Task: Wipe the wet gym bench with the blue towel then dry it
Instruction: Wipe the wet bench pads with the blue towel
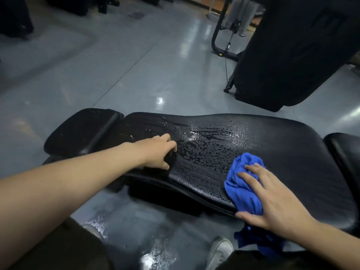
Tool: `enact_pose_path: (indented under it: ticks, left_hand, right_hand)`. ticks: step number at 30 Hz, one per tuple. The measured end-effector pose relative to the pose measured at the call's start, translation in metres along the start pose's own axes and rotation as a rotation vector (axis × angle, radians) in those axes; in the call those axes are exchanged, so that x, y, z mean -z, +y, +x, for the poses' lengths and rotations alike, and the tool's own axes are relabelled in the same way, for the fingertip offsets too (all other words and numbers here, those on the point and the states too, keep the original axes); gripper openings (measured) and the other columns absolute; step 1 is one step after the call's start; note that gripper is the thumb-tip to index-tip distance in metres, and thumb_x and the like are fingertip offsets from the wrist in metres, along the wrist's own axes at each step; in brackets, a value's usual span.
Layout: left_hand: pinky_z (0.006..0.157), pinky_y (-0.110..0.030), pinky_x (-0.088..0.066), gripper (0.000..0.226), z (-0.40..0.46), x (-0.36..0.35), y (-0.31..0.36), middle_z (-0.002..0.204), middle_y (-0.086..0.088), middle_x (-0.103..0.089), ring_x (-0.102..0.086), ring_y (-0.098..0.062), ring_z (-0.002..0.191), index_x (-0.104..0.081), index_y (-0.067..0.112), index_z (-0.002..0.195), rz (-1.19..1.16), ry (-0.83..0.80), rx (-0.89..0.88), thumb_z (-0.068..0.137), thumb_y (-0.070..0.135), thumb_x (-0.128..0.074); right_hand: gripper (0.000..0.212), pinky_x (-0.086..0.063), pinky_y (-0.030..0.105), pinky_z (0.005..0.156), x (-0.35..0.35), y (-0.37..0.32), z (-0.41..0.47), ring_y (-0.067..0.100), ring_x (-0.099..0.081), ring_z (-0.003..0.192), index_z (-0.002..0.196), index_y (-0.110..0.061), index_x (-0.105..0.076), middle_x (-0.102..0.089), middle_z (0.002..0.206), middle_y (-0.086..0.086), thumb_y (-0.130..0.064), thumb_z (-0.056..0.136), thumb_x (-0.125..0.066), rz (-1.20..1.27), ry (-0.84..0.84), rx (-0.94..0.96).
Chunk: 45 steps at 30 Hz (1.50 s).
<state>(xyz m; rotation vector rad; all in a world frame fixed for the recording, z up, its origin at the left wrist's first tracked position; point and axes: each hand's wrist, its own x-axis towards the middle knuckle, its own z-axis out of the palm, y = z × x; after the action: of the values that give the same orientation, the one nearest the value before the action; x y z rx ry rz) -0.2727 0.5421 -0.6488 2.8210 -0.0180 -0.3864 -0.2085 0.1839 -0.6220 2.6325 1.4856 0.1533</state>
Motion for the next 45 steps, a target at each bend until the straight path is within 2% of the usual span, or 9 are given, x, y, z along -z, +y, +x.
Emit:
enact_pose_path:
  ticks: [5, 9, 14, 17, 23, 28, 32, 37, 45]
  left_hand:
    - [0.081, -0.033, -0.039, 0.055, 0.009, 0.002, -0.019, 0.123, 0.006, -0.040, -0.042, -0.015, 0.116, -0.047, 0.032, 0.125, -0.083, 0.017, -0.068, 0.081, 0.044, -0.077]
    - [0.094, -0.039, -0.046, 0.059, 0.003, 0.000, -0.046, 0.116, 0.009, -0.042, -0.048, -0.014, 0.111, -0.051, 0.035, 0.122, -0.197, 0.072, -0.029, 0.074, 0.048, -0.082]
    - [0.096, -0.032, -0.046, 0.058, 0.004, 0.003, -0.063, 0.119, 0.006, -0.045, -0.050, -0.010, 0.105, -0.054, 0.033, 0.122, -0.235, 0.046, -0.016, 0.074, 0.038, -0.086]
    - [0.097, -0.033, -0.046, 0.059, 0.009, 0.003, -0.064, 0.118, 0.007, -0.045, -0.050, -0.010, 0.105, -0.054, 0.033, 0.123, -0.206, 0.022, -0.017, 0.073, 0.037, -0.086]
    - [0.097, -0.031, -0.042, 0.063, 0.009, 0.001, -0.059, 0.120, 0.003, -0.041, -0.048, -0.017, 0.113, -0.050, 0.027, 0.130, -0.140, 0.011, -0.011, 0.077, 0.036, -0.082]
    - [0.098, -0.032, -0.041, 0.063, 0.002, 0.001, -0.057, 0.124, 0.004, -0.040, -0.043, -0.017, 0.121, -0.046, 0.030, 0.134, -0.101, 0.001, -0.008, 0.081, 0.040, -0.078]
    - [0.097, -0.032, -0.042, 0.063, -0.001, 0.004, -0.055, 0.128, 0.003, -0.039, -0.042, -0.017, 0.123, -0.044, 0.029, 0.136, -0.079, -0.012, -0.020, 0.083, 0.040, -0.076]
    - [0.093, -0.031, -0.040, 0.061, -0.006, 0.001, -0.061, 0.128, 0.004, -0.038, -0.041, -0.016, 0.123, -0.045, 0.030, 0.135, -0.086, 0.006, -0.033, 0.083, 0.039, -0.076]
    - [0.097, -0.033, -0.041, 0.061, -0.012, -0.001, -0.070, 0.129, 0.005, -0.038, -0.040, -0.015, 0.124, -0.045, 0.032, 0.135, -0.118, 0.017, -0.028, 0.083, 0.041, -0.076]
  right_hand:
    - [0.094, -0.034, 0.050, 0.110, -0.015, -0.053, 0.052, 0.045, -0.050, 0.128, 0.131, -0.007, -0.058, -0.055, 0.134, 0.025, -0.078, 0.069, -0.057, -0.028, -0.020, 0.048]
    - [0.091, -0.038, 0.056, 0.109, -0.026, -0.099, 0.102, 0.048, -0.046, 0.129, 0.133, -0.010, -0.051, -0.051, 0.137, 0.026, -0.072, 0.067, -0.062, 0.002, -0.066, 0.080]
    - [0.091, -0.031, 0.058, 0.111, -0.035, -0.137, 0.145, 0.049, -0.038, 0.131, 0.139, -0.014, -0.039, -0.044, 0.138, 0.027, -0.065, 0.070, -0.069, 0.029, -0.087, 0.104]
    - [0.091, -0.032, 0.056, 0.110, -0.035, -0.133, 0.145, 0.047, -0.040, 0.129, 0.138, -0.014, -0.038, -0.046, 0.135, 0.025, -0.064, 0.069, -0.070, 0.024, -0.073, 0.114]
    - [0.088, -0.038, 0.051, 0.110, -0.021, -0.111, 0.114, 0.043, -0.046, 0.126, 0.134, -0.012, -0.048, -0.052, 0.132, 0.020, -0.065, 0.066, -0.066, 0.007, -0.091, 0.084]
    - [0.090, -0.037, 0.041, 0.112, -0.006, -0.076, 0.057, 0.036, -0.052, 0.129, 0.129, -0.014, -0.057, -0.055, 0.135, 0.015, -0.071, 0.060, -0.064, -0.026, -0.084, 0.016]
    - [0.089, -0.032, 0.039, 0.110, 0.003, -0.051, 0.019, 0.038, -0.054, 0.129, 0.129, -0.012, -0.060, -0.056, 0.137, 0.016, -0.067, 0.059, -0.068, -0.061, -0.065, -0.013]
    - [0.089, -0.033, 0.045, 0.109, -0.006, -0.054, 0.026, 0.042, -0.053, 0.127, 0.130, -0.012, -0.059, -0.054, 0.136, 0.020, -0.066, 0.061, -0.070, -0.058, -0.084, -0.042]
    - [0.091, -0.040, 0.056, 0.109, -0.026, -0.102, 0.102, 0.047, -0.048, 0.128, 0.131, -0.010, -0.054, -0.053, 0.134, 0.027, -0.076, 0.069, -0.055, 0.024, -0.063, -0.050]
